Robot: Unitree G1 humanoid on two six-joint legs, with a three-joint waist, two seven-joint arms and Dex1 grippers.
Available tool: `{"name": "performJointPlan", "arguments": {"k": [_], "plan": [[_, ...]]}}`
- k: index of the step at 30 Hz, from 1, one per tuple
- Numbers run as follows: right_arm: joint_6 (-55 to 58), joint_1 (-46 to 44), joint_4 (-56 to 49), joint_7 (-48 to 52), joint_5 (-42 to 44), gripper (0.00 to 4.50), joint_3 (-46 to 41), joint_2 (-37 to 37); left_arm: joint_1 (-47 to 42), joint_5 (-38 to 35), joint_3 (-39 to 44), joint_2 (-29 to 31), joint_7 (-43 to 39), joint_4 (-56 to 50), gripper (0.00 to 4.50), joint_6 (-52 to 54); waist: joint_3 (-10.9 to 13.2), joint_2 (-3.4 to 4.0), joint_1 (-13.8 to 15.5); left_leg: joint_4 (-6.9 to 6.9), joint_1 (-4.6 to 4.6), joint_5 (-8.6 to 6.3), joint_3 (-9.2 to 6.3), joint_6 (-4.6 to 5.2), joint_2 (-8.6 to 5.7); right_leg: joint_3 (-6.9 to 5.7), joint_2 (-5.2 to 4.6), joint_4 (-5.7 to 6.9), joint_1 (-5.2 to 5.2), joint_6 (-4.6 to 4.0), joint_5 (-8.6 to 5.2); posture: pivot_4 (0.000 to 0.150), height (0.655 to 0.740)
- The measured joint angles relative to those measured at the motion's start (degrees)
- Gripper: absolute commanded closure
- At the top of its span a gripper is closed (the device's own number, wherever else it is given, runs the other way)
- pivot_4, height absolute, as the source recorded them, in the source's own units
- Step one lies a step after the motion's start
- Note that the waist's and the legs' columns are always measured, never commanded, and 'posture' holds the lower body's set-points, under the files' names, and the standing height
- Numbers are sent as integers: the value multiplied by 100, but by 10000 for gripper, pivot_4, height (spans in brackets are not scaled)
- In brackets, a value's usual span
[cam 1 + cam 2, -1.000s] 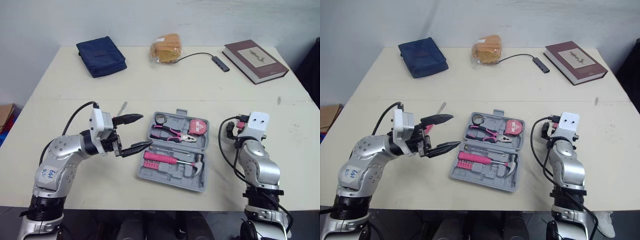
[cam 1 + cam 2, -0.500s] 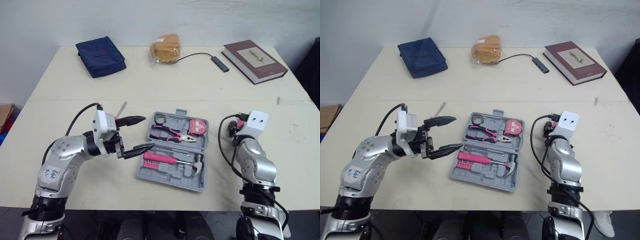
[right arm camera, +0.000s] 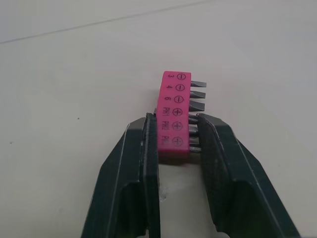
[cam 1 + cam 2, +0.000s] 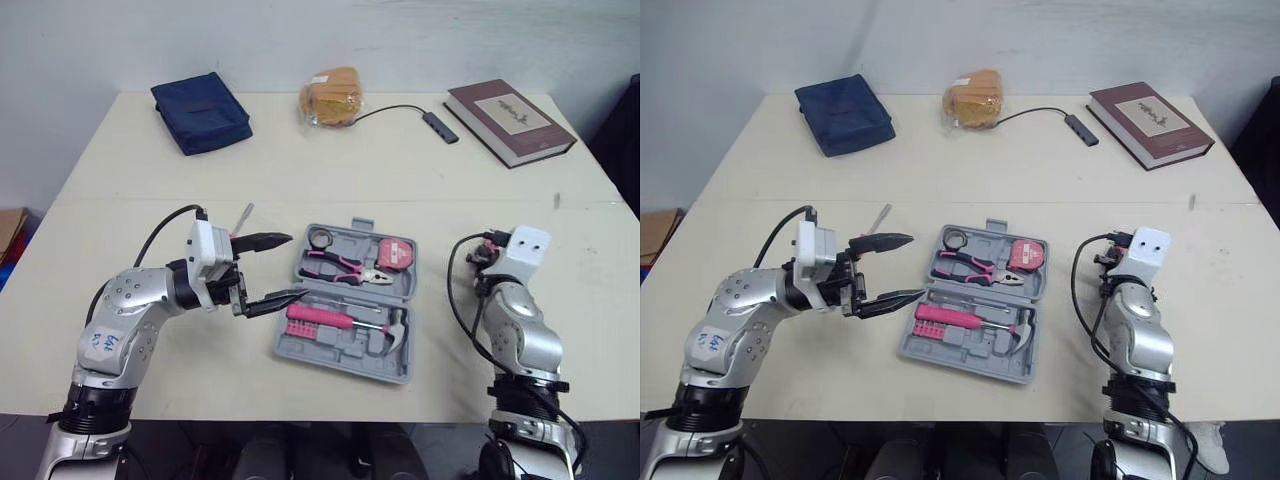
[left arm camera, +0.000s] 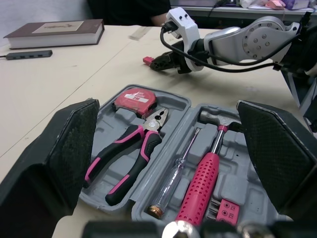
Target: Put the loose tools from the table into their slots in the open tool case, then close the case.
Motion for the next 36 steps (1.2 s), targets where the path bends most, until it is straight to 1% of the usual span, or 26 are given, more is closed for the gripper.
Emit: {"name": "performJointPlan", "arguments": {"k": [2, 5, 9, 13, 15, 20, 21, 24, 26, 29, 36], "plan": [[-146, 109, -443, 816, 112, 37127, 238, -515, -41, 0, -4, 45, -174, 113, 0, -77, 6, 11, -11, -5, 6, -1, 7, 1, 2, -5, 5, 0, 0, 0, 0, 1500, 7400], [-257, 190, -927, 1706, 279, 37127, 401, -1085, -66, -5, -8, 99, -390, 165, 0, -113, 7, 11, -12, -9, 10, 0, 6, -1, 7, -12, 10, 0, 0, 0, 0, 1500, 7400], [221, 507, -1884, 3833, 1199, 37128, 766, -2593, -31, -8, 24, 379, -849, 236, 0, -238, 14, 17, 16, -10, 5, -4, 4, 7, 5, -18, 8, -15, 0, 0, 0, 1500, 7400], [772, 451, -2644, 4999, 1908, 37128, 1180, -3376, 41, 18, 16, 370, -1090, 391, 0, -543, 18, 6, 8, -7, 6, -6, 3, 10, 6, -19, 4, -41, 5, 2, 2, 1500, 7400], [1079, 378, -2986, 5374, 2173, 37128, 1528, -3579, 65, 33, -5, 370, -1148, 391, 0, -584, 21, 0, 16, -5, 4, -6, -2, 10, 6, -18, 0, -43, 4, 1, 3, 1500, 7400], [1940, 75, -3664, 5629, 2311, 37128, 2482, -4051, 285, 43, -79, 476, -1186, 336, 0, -524, 22, -1, 24, -4, 2, -6, -5, 9, 4, -14, -18, -48, 5, -1, 4, 1500, 7400], [2117, -4, -3750, 5608, 2310, 37128, 2675, -4054, 401, 76, -115, 569, -1249, 297, 0, -533, 22, -2, 10, -5, 2, -7, -5, 8, 5, -15, -47, -50, 4, -4, 4, 1500, 7400], [2400, -185, -3832, 5465, 2213, 37128, 3116, -3947, 563, 115, -151, 643, -1286, 210, 0, -516, 24, -4, 14, -4, 0, -6, -7, 6, -1, -21, -61, -47, 3, -6, 4, 1500, 7400], [2418, -360, -3827, 5364, 1930, 37128, 3504, -3914, 572, 113, -144, 657, -1263, 123, 0, -491, 25, -6, 17, 1, -1, -6, -6, 7, -7, -27, -67, -43, 4, -6, 4, 1500, 7400], [2600, -516, -3751, 5290, 1782, 37128, 3778, -3857, 619, 113, -142, 673, -1207, 87, 0, -441, 25, -7, 35, 4, -2, -7, -7, 9, -11, -32, -71, -43, 4, -4, 5, 1500, 7400], [2855, -649, -3638, 5234, 1666, 37128, 3944, -3759, 734, 113, -135, 699, -1087, -91, 0, -337, 26, -7, 45, 6, -3, -8, -4, 10, -11, -44, -70, -44, 4, -2, 6, 1500, 7400]]}}
